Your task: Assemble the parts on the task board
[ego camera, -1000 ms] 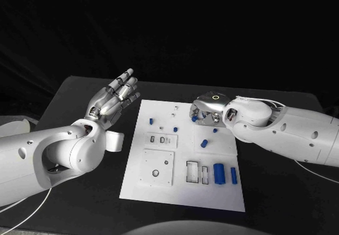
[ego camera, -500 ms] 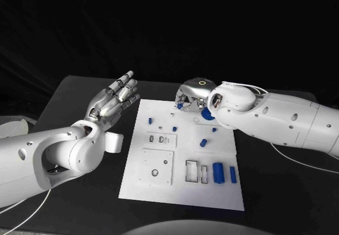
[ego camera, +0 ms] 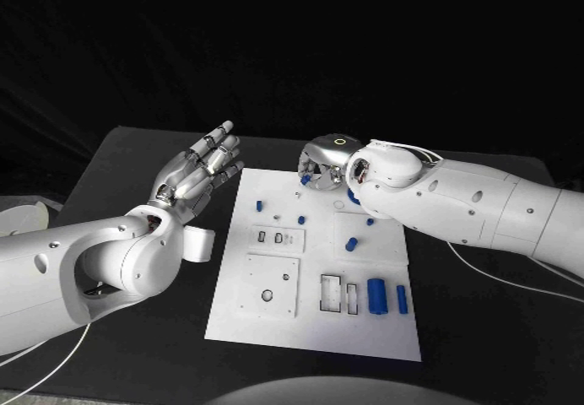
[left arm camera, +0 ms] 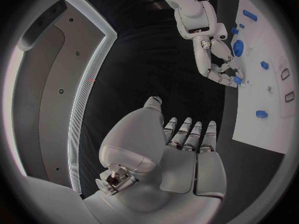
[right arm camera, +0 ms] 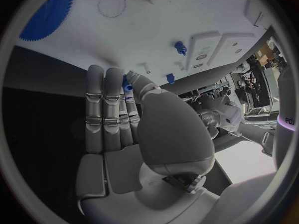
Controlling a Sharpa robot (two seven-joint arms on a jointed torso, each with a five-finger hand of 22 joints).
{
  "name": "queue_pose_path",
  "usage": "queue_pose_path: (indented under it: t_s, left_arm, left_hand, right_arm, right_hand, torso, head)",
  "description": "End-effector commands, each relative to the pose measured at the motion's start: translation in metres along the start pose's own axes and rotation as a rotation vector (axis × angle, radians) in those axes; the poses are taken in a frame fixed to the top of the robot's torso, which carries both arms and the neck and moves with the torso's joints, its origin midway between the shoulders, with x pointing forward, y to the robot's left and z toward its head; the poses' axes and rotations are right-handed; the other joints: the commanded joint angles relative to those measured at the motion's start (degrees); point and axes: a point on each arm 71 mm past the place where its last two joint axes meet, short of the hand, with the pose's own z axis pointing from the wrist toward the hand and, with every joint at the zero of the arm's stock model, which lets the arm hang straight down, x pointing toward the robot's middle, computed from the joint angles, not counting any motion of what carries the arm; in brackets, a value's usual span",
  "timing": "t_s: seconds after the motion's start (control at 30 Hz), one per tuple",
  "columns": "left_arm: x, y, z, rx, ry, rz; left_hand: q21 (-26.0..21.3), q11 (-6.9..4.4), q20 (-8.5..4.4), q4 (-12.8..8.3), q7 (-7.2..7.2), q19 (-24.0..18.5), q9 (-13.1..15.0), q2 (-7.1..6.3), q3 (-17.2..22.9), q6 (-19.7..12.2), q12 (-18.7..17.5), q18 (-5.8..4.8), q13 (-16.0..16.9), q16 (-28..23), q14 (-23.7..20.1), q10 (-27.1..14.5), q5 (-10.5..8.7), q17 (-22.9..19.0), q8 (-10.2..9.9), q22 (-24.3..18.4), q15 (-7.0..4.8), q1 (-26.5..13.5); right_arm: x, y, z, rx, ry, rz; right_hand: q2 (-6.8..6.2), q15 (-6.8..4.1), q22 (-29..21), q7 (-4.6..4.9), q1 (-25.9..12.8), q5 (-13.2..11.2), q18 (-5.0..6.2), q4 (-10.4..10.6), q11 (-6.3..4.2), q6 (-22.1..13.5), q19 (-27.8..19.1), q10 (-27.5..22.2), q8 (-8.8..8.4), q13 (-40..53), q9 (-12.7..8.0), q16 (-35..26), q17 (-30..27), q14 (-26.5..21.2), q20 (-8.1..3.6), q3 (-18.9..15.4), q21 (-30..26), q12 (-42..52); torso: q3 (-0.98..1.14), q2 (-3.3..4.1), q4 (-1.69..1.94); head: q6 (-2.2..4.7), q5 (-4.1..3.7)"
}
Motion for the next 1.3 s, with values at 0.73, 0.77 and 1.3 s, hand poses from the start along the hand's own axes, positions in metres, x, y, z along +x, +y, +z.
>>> queue_pose_path:
  t_s: [0.73,0.77,1.3]
  left_arm:
    - [0.005,0.001,0.003,0.002,0.035,-0.02]
    - [0.005,0.001,0.003,0.002,0.035,-0.021]
    - [0.004,0.002,0.004,-0.003,0.034,-0.022]
  left_hand:
    - [0.4,0.48,0.1,-0.4,0.39,0.5,0.0,0.1,0.9,0.3,0.6,0.56,0.0,0.4,0.0,0.0,0.78,0.1,0.4,0.1,0.45,1.4]
    - [0.4,0.49,0.1,-0.4,0.39,0.5,0.0,0.12,1.0,0.2,0.6,0.55,0.0,0.4,0.0,0.0,0.8,0.1,0.4,0.1,0.46,1.4]
    - [0.5,0.54,0.08,-0.5,0.45,0.6,0.0,0.18,1.2,0.2,0.6,0.53,0.0,0.5,0.0,-0.1,0.96,0.1,0.4,0.1,0.48,1.6]
  right_arm:
    - [0.009,0.0,0.007,0.023,0.008,0.025]
    - [0.009,0.001,0.007,0.021,0.008,0.028]
    - [0.012,0.0,0.005,0.041,0.024,0.051]
  right_hand:
    - [-0.41,0.51,0.9,0.35,-1.1,0.2,0.13,1.6,0.65,-2.2,-1.5,-1.2,-1.61,-0.1,5.2,0.3,0.3,-1.0,0.37,2.6,0.5,-1.4]
    - [-0.42,0.51,0.9,0.35,-1.1,0.2,0.13,1.6,0.64,-2.2,-1.5,-1.2,-1.63,-0.1,5.3,0.2,0.3,-1.0,0.37,2.6,0.5,-1.4]
    - [-2.31,0.81,1.8,-1.58,-2.8,-2.2,0.19,2.4,2.68,-15.0,-3.0,-13.0,-7.28,-0.4,2.4,0.0,0.5,-2.6,0.67,2.8,0.2,-2.4]
  torso:
    - [0.01,-0.14,-0.03]
    - [0.01,-0.13,-0.05]
    - [0.04,-0.18,-0.06]
  head:
    - [0.13,-0.29]
    - [0.11,-0.29]
    - [-0.06,-0.24]
